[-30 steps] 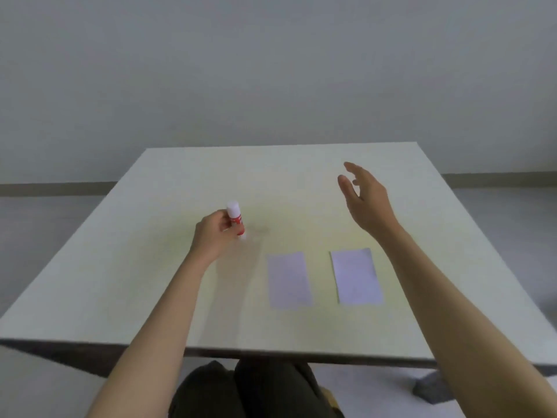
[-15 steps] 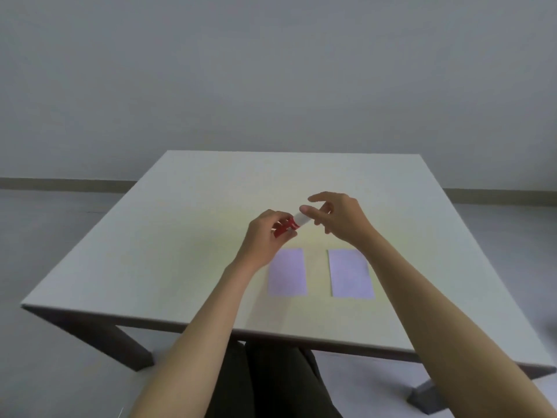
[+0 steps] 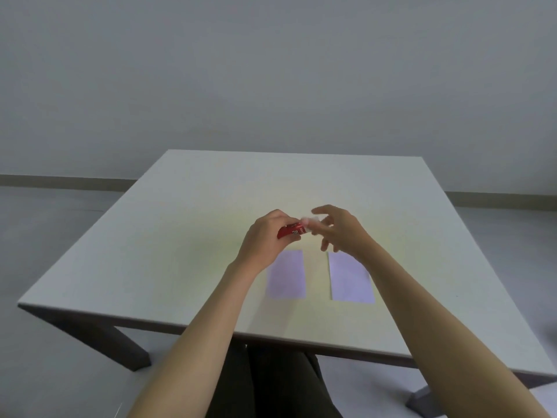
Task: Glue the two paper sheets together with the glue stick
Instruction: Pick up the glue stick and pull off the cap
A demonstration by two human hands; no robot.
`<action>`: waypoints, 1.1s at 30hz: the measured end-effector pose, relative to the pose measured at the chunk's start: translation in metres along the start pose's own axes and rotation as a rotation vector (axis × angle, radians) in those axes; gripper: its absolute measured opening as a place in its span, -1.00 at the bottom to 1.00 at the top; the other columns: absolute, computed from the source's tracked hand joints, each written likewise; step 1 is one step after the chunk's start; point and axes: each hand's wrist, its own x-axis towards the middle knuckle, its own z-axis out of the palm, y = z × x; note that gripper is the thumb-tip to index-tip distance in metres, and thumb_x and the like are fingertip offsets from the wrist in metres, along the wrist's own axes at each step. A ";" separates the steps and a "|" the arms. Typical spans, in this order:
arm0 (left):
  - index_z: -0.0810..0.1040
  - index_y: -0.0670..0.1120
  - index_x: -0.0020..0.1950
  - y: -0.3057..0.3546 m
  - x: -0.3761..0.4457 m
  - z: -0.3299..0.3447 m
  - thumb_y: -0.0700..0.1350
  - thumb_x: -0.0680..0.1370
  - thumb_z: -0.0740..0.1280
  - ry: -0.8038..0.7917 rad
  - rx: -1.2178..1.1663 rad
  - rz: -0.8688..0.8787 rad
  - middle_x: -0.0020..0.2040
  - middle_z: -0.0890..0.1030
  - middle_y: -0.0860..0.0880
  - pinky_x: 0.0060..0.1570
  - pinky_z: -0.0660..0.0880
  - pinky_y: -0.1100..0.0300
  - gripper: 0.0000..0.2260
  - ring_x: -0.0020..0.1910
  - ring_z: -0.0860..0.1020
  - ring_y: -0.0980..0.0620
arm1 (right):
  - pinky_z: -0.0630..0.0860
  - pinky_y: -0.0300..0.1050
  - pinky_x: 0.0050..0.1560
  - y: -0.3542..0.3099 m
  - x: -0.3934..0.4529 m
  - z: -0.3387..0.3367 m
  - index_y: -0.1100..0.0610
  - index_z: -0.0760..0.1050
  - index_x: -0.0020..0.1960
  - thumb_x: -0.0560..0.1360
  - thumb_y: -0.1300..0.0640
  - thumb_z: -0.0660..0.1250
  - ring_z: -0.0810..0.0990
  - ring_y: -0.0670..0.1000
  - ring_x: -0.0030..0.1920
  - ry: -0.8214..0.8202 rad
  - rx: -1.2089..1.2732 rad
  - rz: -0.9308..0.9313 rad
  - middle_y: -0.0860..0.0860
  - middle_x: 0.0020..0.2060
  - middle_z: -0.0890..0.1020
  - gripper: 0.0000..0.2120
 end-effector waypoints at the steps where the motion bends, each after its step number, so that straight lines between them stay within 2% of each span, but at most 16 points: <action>1: 0.64 -0.03 0.08 0.001 0.000 -0.001 -0.13 0.44 0.45 -0.003 0.014 0.004 -0.07 0.59 0.04 -0.11 0.52 0.08 -0.78 -0.14 0.57 0.01 | 0.38 -0.30 -0.53 -0.001 0.002 0.001 0.12 0.52 -0.05 0.45 -0.27 0.27 0.54 -0.05 -0.54 0.029 0.007 0.041 0.07 -0.33 0.67 -0.56; 3: 0.64 -0.03 0.08 0.001 0.000 -0.002 -0.12 0.44 0.45 -0.015 0.033 0.019 -0.07 0.58 0.05 -0.14 0.52 0.07 -0.78 -0.16 0.56 0.00 | 0.36 -0.31 -0.56 -0.003 0.003 0.001 0.19 0.53 -0.28 0.52 -0.22 0.18 0.44 -0.06 -0.65 0.049 -0.002 0.074 0.06 -0.53 0.59 -0.50; 4: 0.64 -0.04 0.08 0.001 0.000 -0.003 -0.12 0.44 0.45 -0.022 0.045 0.027 -0.06 0.58 0.04 -0.14 0.52 0.06 -0.78 -0.16 0.56 0.00 | 0.36 -0.30 -0.53 -0.002 0.003 0.002 0.18 0.52 -0.33 0.55 -0.13 0.19 0.42 -0.05 -0.65 0.043 -0.038 0.054 0.04 -0.56 0.56 -0.54; 6: 0.64 -0.05 0.08 -0.001 -0.001 -0.004 -0.12 0.44 0.45 -0.029 0.068 0.026 -0.05 0.58 0.03 -0.13 0.52 0.05 -0.78 -0.16 0.56 -0.01 | 0.37 -0.25 -0.45 0.001 0.003 0.003 0.15 0.52 -0.26 0.55 0.03 0.26 0.46 -0.06 -0.56 0.000 -0.086 -0.025 0.01 -0.48 0.57 -0.73; 8: 0.64 -0.05 0.09 -0.004 -0.003 -0.004 -0.11 0.44 0.45 -0.025 0.064 0.011 -0.04 0.59 0.03 -0.12 0.52 0.06 -0.77 -0.15 0.57 -0.01 | 0.42 -0.23 -0.41 0.003 0.002 0.001 0.09 0.55 -0.05 0.49 0.10 0.35 0.55 -0.06 -0.42 -0.073 -0.021 -0.072 0.01 -0.30 0.60 -0.92; 10: 0.64 -0.04 0.10 -0.006 -0.005 -0.005 -0.11 0.45 0.45 -0.019 0.057 0.007 -0.03 0.60 0.04 -0.13 0.52 0.09 -0.77 -0.15 0.57 0.00 | 0.43 -0.23 -0.40 0.003 0.003 0.000 -0.01 0.51 0.14 0.45 0.00 0.41 0.59 -0.03 -0.33 -0.095 0.038 -0.047 0.02 -0.16 0.62 -0.72; 11: 0.64 -0.03 0.09 -0.006 -0.004 -0.006 -0.10 0.45 0.45 -0.017 0.061 0.006 -0.03 0.60 0.05 -0.14 0.51 0.11 -0.78 -0.14 0.58 0.00 | 0.42 -0.23 -0.41 0.001 0.004 0.001 -0.03 0.48 0.17 0.44 -0.10 0.39 0.60 -0.02 -0.33 -0.085 0.034 -0.004 0.03 -0.15 0.64 -0.66; 13: 0.63 -0.02 0.09 -0.006 -0.002 -0.006 -0.09 0.46 0.44 -0.023 0.081 0.008 -0.03 0.59 0.05 -0.14 0.51 0.10 -0.78 -0.13 0.58 -0.01 | 0.37 -0.22 -0.45 -0.002 0.006 0.001 0.08 0.52 0.07 0.46 -0.26 0.26 0.60 -0.02 -0.42 -0.067 0.025 0.103 0.06 -0.30 0.67 -0.57; 15: 0.63 -0.02 0.09 -0.005 0.000 -0.007 -0.09 0.46 0.43 -0.040 0.102 0.013 -0.02 0.58 0.05 -0.13 0.52 0.07 -0.79 -0.13 0.57 -0.01 | 0.33 -0.21 -0.47 -0.001 0.008 0.002 0.20 0.57 -0.14 0.52 -0.22 0.18 0.57 -0.01 -0.51 -0.065 0.008 0.157 0.07 -0.45 0.63 -0.52; 17: 0.63 -0.02 0.09 -0.005 0.002 -0.008 -0.10 0.46 0.43 -0.051 0.116 0.016 -0.02 0.58 0.05 -0.13 0.52 0.06 -0.78 -0.13 0.57 -0.01 | 0.34 -0.21 -0.45 0.001 0.009 0.003 0.20 0.54 -0.25 0.55 -0.05 0.23 0.55 0.00 -0.50 -0.078 0.011 0.112 0.05 -0.48 0.60 -0.63; 21: 0.63 0.00 0.07 -0.008 0.002 -0.008 -0.06 0.46 0.42 -0.068 0.120 -0.008 -0.06 0.58 0.09 -0.17 0.47 0.13 -0.81 -0.15 0.57 0.02 | 0.43 -0.24 -0.41 0.008 0.010 -0.016 0.15 0.52 -0.15 0.47 0.21 0.39 0.57 -0.03 -0.38 -0.111 0.007 -0.068 0.04 -0.36 0.62 -0.94; 24: 0.60 -0.01 0.03 -0.018 -0.002 -0.012 0.00 0.48 0.39 -0.014 0.118 -0.102 -0.08 0.60 0.09 -0.19 0.39 0.19 -0.83 -0.18 0.59 0.07 | 0.47 -0.18 -0.36 0.023 0.020 -0.049 0.15 0.56 -0.09 0.44 0.20 0.43 0.57 0.00 -0.37 0.104 0.012 -0.026 0.10 -0.30 0.63 -0.92; 27: 0.53 -0.04 -0.01 -0.029 -0.006 -0.017 -0.01 0.50 0.36 0.050 0.035 -0.222 -0.16 0.64 0.09 -0.16 0.44 0.16 -0.86 -0.28 0.62 0.12 | 0.54 -0.07 -0.16 0.051 0.031 -0.084 0.20 0.56 -0.02 0.41 0.13 0.45 0.61 0.13 -0.24 0.348 -0.214 0.143 0.14 -0.21 0.64 -0.80; 28: 0.50 -0.04 -0.02 -0.031 -0.008 -0.018 -0.01 0.51 0.35 0.068 0.002 -0.250 -0.21 0.63 0.11 -0.15 0.45 0.15 -0.87 -0.31 0.63 0.14 | 0.53 -0.05 -0.12 0.060 0.032 -0.092 0.23 0.55 -0.02 0.40 0.14 0.43 0.61 0.17 -0.18 0.387 -0.306 0.211 0.16 -0.16 0.65 -0.79; 30: 0.46 -0.03 -0.04 -0.035 -0.009 -0.019 -0.03 0.52 0.34 0.096 -0.064 -0.286 -0.28 0.62 0.13 -0.11 0.49 0.11 -0.88 -0.31 0.65 0.12 | 0.47 -0.07 -0.18 0.075 0.033 -0.099 0.26 0.55 -0.04 0.40 0.19 0.40 0.60 0.21 -0.13 0.409 -0.401 0.300 0.22 -0.13 0.67 -0.81; 33: 0.45 -0.03 -0.04 -0.038 -0.008 -0.020 -0.06 0.52 0.34 0.124 -0.120 -0.305 -0.33 0.65 0.03 -0.08 0.52 0.05 -0.90 -0.29 0.66 0.03 | 0.41 -0.11 -0.20 0.093 0.031 -0.097 0.22 0.55 0.00 0.41 0.21 0.34 0.59 0.22 -0.12 0.390 -0.485 0.357 0.21 -0.11 0.65 -0.83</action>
